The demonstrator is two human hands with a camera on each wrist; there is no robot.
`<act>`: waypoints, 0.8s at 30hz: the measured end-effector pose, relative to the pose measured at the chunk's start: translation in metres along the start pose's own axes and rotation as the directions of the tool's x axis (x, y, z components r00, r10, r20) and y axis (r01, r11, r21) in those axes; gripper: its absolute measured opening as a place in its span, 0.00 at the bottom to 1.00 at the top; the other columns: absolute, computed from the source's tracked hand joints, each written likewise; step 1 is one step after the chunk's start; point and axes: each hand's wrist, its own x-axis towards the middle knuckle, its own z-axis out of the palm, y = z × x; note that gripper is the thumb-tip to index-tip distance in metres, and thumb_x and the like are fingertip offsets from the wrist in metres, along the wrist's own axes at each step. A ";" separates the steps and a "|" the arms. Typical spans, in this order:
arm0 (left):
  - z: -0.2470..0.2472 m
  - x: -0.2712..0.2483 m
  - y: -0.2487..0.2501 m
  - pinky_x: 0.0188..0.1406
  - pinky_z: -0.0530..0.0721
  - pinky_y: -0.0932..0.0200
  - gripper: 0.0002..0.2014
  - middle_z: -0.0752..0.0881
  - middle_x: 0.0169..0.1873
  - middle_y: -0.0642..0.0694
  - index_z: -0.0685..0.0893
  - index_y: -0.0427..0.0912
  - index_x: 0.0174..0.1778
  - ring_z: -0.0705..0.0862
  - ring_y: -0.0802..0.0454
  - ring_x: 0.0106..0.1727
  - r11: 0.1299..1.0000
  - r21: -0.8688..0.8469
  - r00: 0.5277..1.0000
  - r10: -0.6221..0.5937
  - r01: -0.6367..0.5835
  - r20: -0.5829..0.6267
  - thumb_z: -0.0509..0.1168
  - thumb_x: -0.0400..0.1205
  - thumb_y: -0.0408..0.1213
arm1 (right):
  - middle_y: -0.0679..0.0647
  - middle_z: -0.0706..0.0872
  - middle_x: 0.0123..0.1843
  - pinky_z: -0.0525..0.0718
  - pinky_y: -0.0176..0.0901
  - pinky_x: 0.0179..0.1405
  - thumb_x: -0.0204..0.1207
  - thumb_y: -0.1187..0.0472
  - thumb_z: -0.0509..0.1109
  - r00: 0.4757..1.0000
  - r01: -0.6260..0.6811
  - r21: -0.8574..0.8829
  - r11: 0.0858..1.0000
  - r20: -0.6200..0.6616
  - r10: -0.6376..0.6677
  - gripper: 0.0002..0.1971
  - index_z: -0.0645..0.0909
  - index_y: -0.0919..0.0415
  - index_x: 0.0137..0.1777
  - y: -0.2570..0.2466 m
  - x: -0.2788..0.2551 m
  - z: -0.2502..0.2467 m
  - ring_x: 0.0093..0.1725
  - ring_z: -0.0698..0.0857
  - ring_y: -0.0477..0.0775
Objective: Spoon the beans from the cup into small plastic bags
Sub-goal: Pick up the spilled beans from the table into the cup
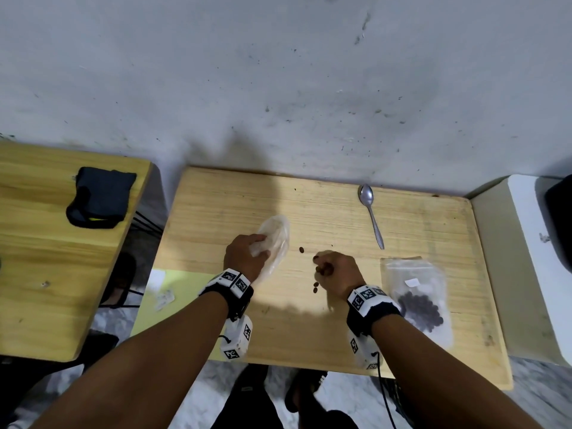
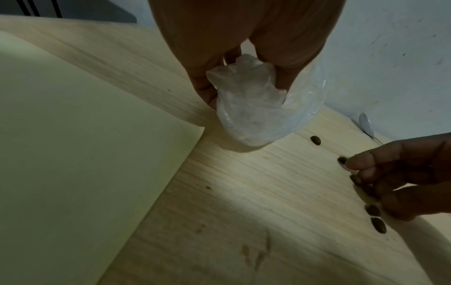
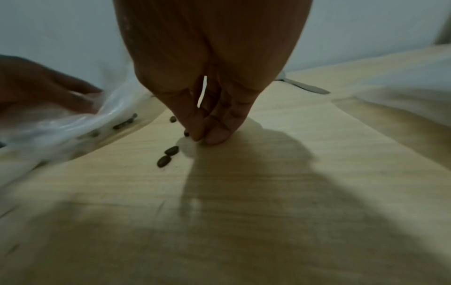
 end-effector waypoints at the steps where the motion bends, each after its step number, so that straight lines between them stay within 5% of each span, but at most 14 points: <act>1: -0.001 0.002 0.000 0.53 0.71 0.70 0.18 0.86 0.59 0.46 0.87 0.50 0.60 0.84 0.47 0.61 1.000 0.006 1.000 0.003 -0.003 0.000 0.75 0.73 0.40 | 0.54 0.88 0.54 0.82 0.43 0.64 0.69 0.71 0.75 0.999 0.002 -0.014 1.000 0.032 -0.002 0.13 0.89 0.61 0.53 -0.002 0.000 0.001 0.56 0.86 0.52; 2: -0.002 0.003 0.000 0.53 0.72 0.70 0.18 0.86 0.58 0.46 0.87 0.50 0.59 0.84 0.47 0.60 1.000 0.005 1.000 0.007 -0.007 -0.003 0.76 0.73 0.40 | 0.54 0.88 0.51 0.83 0.44 0.63 0.69 0.72 0.75 0.999 -0.002 -0.013 1.000 0.042 0.002 0.13 0.89 0.63 0.53 -0.004 0.002 0.002 0.53 0.86 0.52; 6: -0.008 0.010 0.002 0.53 0.74 0.67 0.18 0.86 0.58 0.45 0.88 0.49 0.59 0.85 0.47 0.60 1.000 -0.023 1.000 0.013 -0.014 -0.020 0.76 0.72 0.39 | 0.56 0.88 0.46 0.76 0.14 0.42 0.71 0.77 0.69 0.991 -0.060 0.110 0.992 -0.112 0.072 0.12 0.88 0.67 0.51 -0.009 0.014 -0.004 0.46 0.84 0.50; 8: -0.011 0.014 0.001 0.53 0.73 0.68 0.18 0.86 0.58 0.45 0.87 0.49 0.59 0.84 0.47 0.60 1.000 -0.015 1.000 0.016 -0.016 -0.021 0.76 0.73 0.38 | 0.53 0.89 0.49 0.72 0.11 0.42 0.71 0.73 0.70 0.981 -0.048 0.105 0.993 -0.181 0.066 0.13 0.88 0.63 0.53 -0.011 0.022 -0.007 0.47 0.84 0.47; 15: -0.017 0.025 0.001 0.57 0.73 0.66 0.18 0.86 0.59 0.44 0.88 0.48 0.59 0.84 0.45 0.61 1.000 0.014 1.000 0.023 -0.022 -0.021 0.76 0.73 0.38 | 0.59 0.90 0.54 0.82 0.39 0.57 0.71 0.77 0.70 0.997 -0.003 -0.015 1.000 0.077 0.004 0.13 0.90 0.67 0.51 -0.020 0.031 -0.003 0.53 0.86 0.55; 18: -0.019 0.028 0.001 0.57 0.74 0.65 0.18 0.86 0.59 0.43 0.88 0.48 0.59 0.84 0.45 0.61 1.000 0.001 0.999 0.025 -0.025 -0.028 0.76 0.73 0.38 | 0.52 0.87 0.49 0.77 0.20 0.42 0.71 0.79 0.69 0.996 -0.008 -0.021 1.000 0.094 0.010 0.12 0.90 0.67 0.47 -0.026 0.037 -0.006 0.54 0.87 0.56; 20: -0.020 0.029 0.002 0.57 0.74 0.65 0.18 0.86 0.59 0.44 0.88 0.48 0.59 0.84 0.45 0.61 1.000 -0.013 0.999 0.020 -0.021 -0.029 0.76 0.72 0.37 | 0.51 0.86 0.50 0.74 0.15 0.41 0.73 0.76 0.70 0.998 0.032 -0.001 0.999 0.054 -0.032 0.09 0.88 0.67 0.50 -0.034 0.042 -0.008 0.53 0.87 0.56; 24: -0.022 0.029 0.002 0.58 0.77 0.62 0.17 0.86 0.58 0.43 0.88 0.47 0.58 0.84 0.44 0.60 0.999 -0.024 0.999 0.027 -0.028 -0.031 0.76 0.72 0.37 | 0.56 0.84 0.62 0.80 0.39 0.56 0.78 0.69 0.67 0.976 0.113 -0.161 0.981 0.202 -0.079 0.16 0.85 0.59 0.64 -0.046 0.049 -0.010 0.60 0.83 0.57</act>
